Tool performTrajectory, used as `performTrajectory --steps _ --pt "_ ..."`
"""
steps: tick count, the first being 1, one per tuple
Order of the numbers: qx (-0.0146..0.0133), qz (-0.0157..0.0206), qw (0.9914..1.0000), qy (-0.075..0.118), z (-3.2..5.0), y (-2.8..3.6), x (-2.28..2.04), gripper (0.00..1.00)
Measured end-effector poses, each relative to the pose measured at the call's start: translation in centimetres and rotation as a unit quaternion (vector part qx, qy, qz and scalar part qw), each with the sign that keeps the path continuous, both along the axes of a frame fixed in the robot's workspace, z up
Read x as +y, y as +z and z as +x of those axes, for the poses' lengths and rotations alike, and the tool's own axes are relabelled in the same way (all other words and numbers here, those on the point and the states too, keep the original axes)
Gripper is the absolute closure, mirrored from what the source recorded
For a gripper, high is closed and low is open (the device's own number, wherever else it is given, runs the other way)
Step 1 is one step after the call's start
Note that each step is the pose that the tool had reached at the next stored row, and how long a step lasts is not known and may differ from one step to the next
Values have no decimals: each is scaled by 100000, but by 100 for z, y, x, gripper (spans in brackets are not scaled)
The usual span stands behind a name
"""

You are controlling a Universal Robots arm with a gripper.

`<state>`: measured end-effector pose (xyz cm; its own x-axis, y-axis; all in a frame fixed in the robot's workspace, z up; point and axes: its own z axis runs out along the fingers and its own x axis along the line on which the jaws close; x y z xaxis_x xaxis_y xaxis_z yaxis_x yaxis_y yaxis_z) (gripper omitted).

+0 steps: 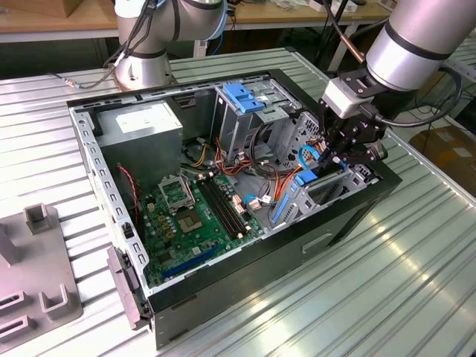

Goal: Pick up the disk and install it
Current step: 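Insert the second disk wire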

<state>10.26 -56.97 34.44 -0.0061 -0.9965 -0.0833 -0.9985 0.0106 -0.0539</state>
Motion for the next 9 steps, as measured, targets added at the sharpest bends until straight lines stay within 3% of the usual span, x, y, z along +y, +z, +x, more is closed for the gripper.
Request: performTrajectory --steps 5,9 --pt "4 50 100000 -4 -1 -51 -3 84" --pt "-19 132 100000 4 1 -53 -4 84"
